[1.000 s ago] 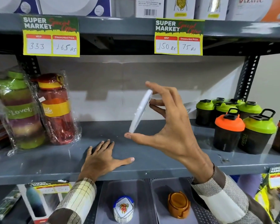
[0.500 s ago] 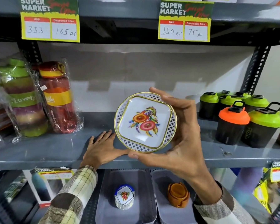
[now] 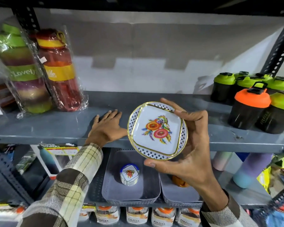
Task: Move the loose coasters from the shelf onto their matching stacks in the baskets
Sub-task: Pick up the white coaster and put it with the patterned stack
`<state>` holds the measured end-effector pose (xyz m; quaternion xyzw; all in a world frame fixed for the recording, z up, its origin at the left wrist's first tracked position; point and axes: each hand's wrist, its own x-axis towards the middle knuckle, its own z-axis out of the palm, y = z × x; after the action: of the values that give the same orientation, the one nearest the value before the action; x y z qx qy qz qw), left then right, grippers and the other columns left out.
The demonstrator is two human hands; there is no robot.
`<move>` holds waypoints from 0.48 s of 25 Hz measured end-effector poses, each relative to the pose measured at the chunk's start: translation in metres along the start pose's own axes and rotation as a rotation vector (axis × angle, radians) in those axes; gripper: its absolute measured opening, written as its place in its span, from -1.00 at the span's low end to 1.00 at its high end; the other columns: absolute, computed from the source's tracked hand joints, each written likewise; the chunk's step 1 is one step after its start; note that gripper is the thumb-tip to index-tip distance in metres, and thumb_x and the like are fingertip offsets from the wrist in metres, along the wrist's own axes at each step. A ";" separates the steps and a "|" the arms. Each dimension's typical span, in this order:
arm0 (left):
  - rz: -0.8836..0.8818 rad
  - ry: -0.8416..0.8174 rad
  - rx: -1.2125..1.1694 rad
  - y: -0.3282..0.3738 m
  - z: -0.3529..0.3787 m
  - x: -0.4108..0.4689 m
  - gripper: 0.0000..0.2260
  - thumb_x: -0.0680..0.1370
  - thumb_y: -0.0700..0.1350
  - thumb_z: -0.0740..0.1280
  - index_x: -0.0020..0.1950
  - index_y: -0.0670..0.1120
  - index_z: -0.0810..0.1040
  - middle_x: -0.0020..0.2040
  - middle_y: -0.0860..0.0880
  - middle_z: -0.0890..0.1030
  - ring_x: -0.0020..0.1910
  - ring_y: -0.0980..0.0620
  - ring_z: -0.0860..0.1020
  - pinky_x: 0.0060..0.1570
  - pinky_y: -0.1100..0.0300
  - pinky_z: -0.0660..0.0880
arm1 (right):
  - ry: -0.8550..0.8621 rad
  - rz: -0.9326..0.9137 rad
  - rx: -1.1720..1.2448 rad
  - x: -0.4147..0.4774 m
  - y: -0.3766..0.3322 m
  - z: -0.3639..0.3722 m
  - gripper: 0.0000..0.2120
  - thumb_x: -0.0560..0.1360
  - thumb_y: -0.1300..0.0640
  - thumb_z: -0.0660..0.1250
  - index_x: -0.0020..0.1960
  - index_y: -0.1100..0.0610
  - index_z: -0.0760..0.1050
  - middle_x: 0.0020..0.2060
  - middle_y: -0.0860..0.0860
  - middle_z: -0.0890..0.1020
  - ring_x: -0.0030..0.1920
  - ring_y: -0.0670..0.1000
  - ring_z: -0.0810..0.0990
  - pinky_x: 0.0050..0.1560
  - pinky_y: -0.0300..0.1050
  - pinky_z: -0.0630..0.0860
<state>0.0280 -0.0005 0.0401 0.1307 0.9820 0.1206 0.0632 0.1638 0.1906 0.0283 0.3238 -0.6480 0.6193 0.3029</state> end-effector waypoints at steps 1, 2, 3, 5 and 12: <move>0.018 -0.004 0.021 -0.001 0.003 0.003 0.16 0.16 0.51 0.00 0.66 -0.08 -0.04 0.69 -0.03 -0.09 0.65 0.02 -0.12 0.58 -0.09 -0.18 | -0.003 0.041 0.000 -0.010 0.006 0.001 -0.20 0.20 -0.03 0.69 0.19 0.17 0.26 0.45 0.20 0.47 0.47 0.16 0.48 0.37 0.12 0.48; 0.035 0.020 0.041 -0.005 0.010 0.010 0.27 0.05 0.60 -0.06 0.67 -0.03 -0.05 0.69 0.02 -0.10 0.65 0.05 -0.14 0.58 -0.13 -0.20 | -0.007 0.064 -0.001 -0.019 0.014 -0.001 -0.21 0.21 -0.04 0.69 0.18 0.17 0.26 0.44 0.19 0.48 0.47 0.18 0.48 0.37 0.14 0.48; 0.019 0.021 0.053 -0.007 0.014 0.016 0.34 0.00 0.69 -0.08 0.67 0.00 -0.04 0.68 0.06 -0.10 0.65 0.07 -0.13 0.58 -0.16 -0.20 | -0.008 0.102 -0.035 -0.032 0.022 -0.003 -0.22 0.22 -0.05 0.69 0.17 0.17 0.26 0.44 0.18 0.49 0.47 0.19 0.48 0.37 0.15 0.49; -0.010 0.074 0.006 -0.013 0.020 0.027 0.34 0.03 0.77 -0.04 0.67 0.03 0.01 0.68 0.09 -0.05 0.64 0.10 -0.10 0.59 -0.16 -0.17 | -0.016 0.169 -0.098 -0.058 0.039 -0.004 -0.24 0.21 -0.07 0.69 0.14 0.19 0.29 0.43 0.14 0.51 0.45 0.18 0.50 0.35 0.12 0.51; -0.025 0.124 0.005 -0.017 0.027 0.036 0.25 0.13 0.74 0.05 0.66 0.04 0.05 0.68 0.09 -0.02 0.64 0.11 -0.07 0.58 -0.18 -0.14 | -0.203 0.524 -0.347 -0.118 0.125 0.001 -0.31 0.13 -0.14 0.73 0.05 -0.29 0.34 0.28 -0.26 0.60 0.27 -0.14 0.61 0.20 -0.11 0.61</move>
<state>-0.0063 -0.0004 0.0067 0.1110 0.9859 0.1253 0.0033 0.1359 0.1978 -0.1410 0.1498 -0.8319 0.5212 0.1179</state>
